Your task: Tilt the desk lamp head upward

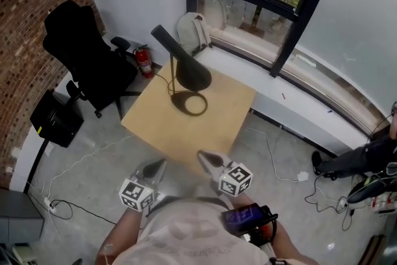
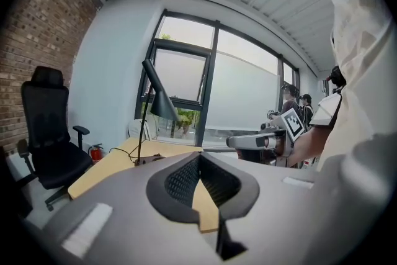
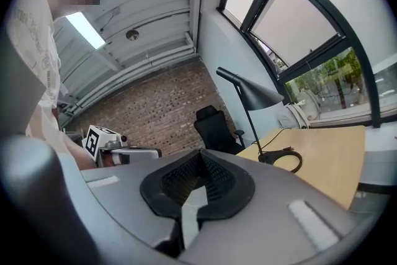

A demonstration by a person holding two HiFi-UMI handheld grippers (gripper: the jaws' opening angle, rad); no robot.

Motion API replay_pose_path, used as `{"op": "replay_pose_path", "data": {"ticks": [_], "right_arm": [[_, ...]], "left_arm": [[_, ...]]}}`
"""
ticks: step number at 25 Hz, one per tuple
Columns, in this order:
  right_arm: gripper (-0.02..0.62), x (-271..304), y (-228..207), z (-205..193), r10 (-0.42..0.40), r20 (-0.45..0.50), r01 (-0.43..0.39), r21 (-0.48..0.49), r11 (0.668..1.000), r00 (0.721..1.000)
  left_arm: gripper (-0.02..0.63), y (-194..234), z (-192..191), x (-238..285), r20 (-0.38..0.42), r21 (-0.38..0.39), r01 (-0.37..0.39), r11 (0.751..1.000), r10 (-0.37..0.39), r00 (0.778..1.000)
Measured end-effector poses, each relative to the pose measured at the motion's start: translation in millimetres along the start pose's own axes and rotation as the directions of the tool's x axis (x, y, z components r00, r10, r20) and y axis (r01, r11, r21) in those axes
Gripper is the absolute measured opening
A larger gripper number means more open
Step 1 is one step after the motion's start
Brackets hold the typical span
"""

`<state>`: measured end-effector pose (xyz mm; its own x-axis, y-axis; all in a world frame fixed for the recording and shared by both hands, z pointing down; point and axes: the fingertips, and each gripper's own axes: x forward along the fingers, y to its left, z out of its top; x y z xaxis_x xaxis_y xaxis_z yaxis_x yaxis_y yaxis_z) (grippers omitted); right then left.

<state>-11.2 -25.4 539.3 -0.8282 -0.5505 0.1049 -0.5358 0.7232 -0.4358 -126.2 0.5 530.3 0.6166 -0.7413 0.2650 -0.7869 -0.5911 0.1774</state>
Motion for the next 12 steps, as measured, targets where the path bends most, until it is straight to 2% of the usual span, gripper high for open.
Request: {"op": "replay_pose_path", "data": {"ticks": [7,12], "right_arm": [[0.014,14.5,-25.8,11.6,0.008,0.012,-0.008,0.010,1.000,1.000],[0.014,23.2,-39.6,15.8,-0.032,0.013,0.032,0.006,0.999,0.999]], "left_arm": [[0.002,21.4,18.8,27.7,-0.018,0.041,-0.010,0.999,0.011,1.000],[0.002,38.0,31.1,50.0,-0.014,0.062,0.029,0.998,-0.028,1.000]]}}
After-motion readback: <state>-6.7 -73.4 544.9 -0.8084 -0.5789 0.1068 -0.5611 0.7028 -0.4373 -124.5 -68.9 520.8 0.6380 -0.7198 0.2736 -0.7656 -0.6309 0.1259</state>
